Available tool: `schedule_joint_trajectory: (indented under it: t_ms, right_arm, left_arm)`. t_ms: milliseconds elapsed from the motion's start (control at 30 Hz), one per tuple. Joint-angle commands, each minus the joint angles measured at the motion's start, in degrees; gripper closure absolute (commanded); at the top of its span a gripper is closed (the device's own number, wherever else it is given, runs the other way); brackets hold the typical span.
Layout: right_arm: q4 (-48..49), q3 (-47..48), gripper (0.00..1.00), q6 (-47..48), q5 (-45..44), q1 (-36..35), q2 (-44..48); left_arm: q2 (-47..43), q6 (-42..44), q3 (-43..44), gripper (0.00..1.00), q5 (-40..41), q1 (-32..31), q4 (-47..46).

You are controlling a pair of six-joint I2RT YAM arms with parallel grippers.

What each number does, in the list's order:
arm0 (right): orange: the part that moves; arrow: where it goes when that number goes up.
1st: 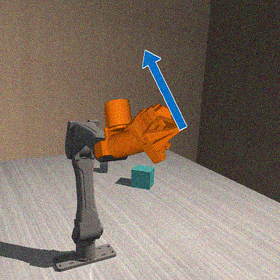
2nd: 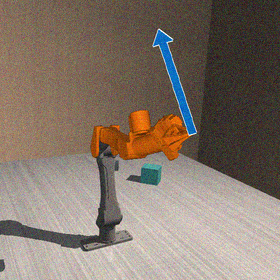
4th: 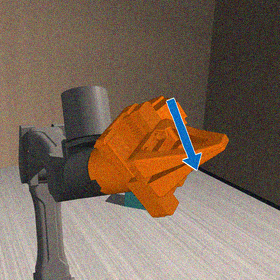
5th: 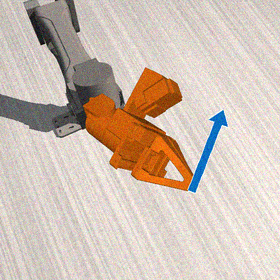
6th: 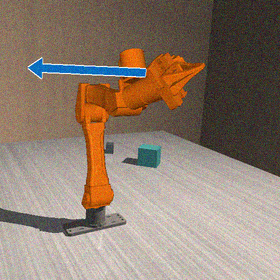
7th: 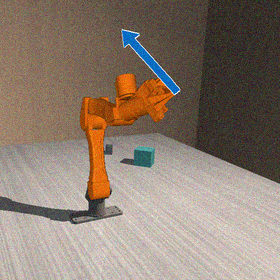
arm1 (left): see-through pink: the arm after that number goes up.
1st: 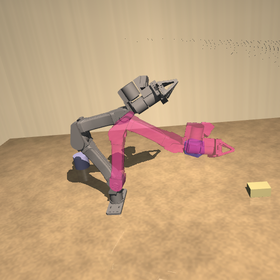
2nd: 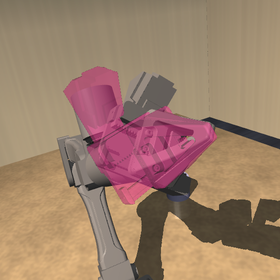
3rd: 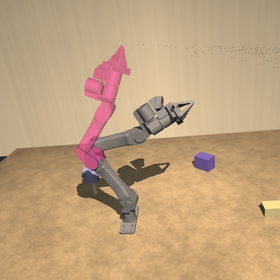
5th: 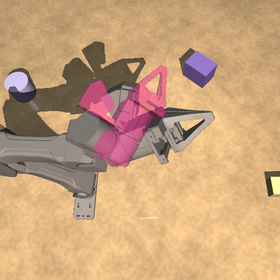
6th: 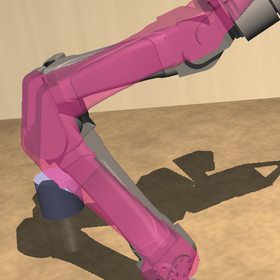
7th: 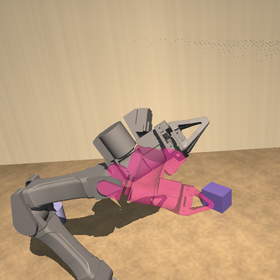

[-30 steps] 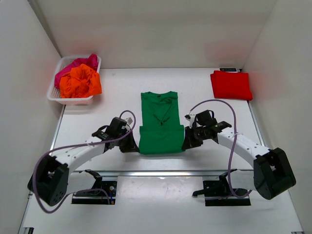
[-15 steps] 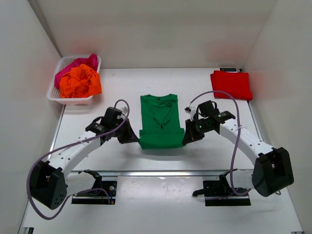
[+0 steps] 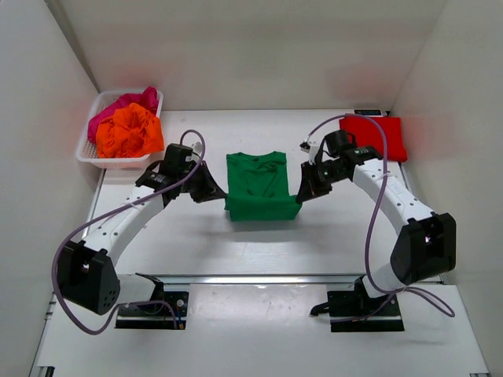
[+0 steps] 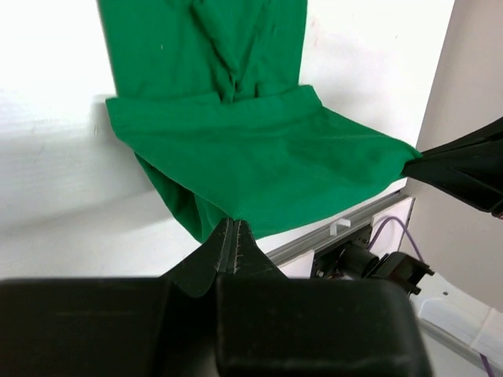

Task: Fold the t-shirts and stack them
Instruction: Fold the long partially folded tshirt into a neat square

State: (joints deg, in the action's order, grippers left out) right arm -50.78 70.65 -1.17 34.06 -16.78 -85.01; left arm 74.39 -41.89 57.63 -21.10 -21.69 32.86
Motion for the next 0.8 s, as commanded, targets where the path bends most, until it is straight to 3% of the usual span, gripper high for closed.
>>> schedule_joint_trajectory:
  t_ms: [0,767]
  right_arm:
    - [-1.9,5.3,1.0,3.0,1.2,0.5,-2.1]
    - [-2.7,26.2,1.0,5.4,1.4,4.5,-19.6]
  left_arm:
    - [0.5,0.9,3.5,1.0,-1.1,1.2,0.3]
    - [15.0,0.2,15.2,1.0,-2.5,6.0,-6.6]
